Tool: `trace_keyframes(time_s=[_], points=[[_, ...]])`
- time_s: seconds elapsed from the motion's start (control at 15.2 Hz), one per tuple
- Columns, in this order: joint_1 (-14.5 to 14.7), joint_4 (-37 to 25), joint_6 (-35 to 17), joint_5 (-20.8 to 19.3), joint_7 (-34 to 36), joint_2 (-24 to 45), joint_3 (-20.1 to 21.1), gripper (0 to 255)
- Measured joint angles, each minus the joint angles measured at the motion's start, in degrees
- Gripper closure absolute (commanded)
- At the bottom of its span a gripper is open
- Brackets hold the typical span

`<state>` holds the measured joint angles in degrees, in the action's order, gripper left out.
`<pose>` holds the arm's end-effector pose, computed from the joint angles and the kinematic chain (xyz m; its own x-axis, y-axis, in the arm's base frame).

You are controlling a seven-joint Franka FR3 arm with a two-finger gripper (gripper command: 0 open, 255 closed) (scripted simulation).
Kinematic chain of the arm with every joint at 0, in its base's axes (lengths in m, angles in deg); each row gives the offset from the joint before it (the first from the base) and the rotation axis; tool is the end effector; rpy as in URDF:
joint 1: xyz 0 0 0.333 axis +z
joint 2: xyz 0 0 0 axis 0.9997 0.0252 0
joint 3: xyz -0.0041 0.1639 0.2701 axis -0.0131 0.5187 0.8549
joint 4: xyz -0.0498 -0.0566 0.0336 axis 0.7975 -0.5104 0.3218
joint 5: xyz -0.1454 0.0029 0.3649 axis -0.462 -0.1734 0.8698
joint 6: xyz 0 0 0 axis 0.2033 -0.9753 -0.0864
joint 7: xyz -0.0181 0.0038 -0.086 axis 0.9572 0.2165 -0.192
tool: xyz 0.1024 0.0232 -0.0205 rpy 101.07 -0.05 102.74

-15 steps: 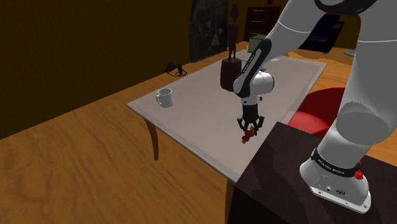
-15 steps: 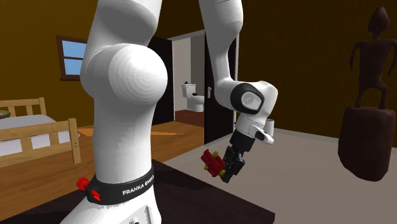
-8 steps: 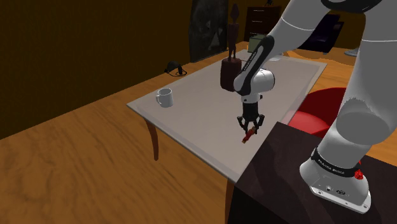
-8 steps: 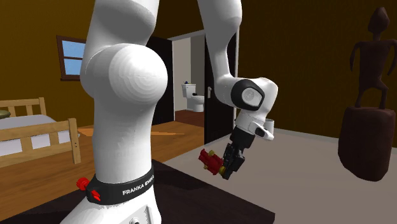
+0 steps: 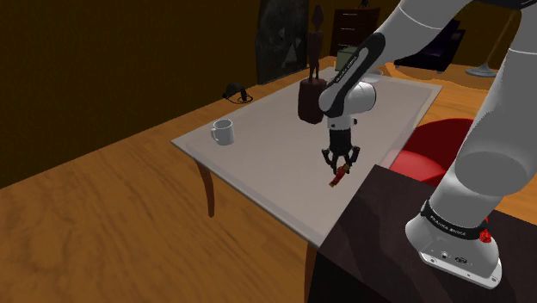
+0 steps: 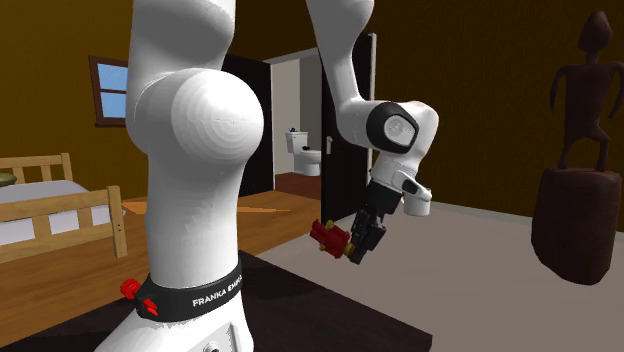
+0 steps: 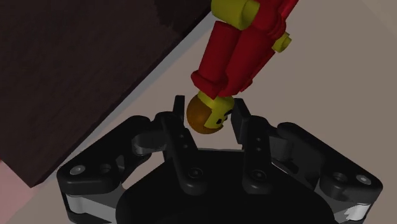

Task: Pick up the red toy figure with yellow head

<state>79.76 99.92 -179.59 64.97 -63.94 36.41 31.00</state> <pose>0.3779 -0.1042 0.1992 0.5897 -0.6906 -0.4188 -0.7418 -0.6682 0.0573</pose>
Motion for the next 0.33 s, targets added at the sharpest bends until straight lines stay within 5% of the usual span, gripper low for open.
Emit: trace_keyframes(time_s=[0.33], points=[[-0.1,0.0,3.6,-1.5,1.4,-3.8,-0.3,255]])
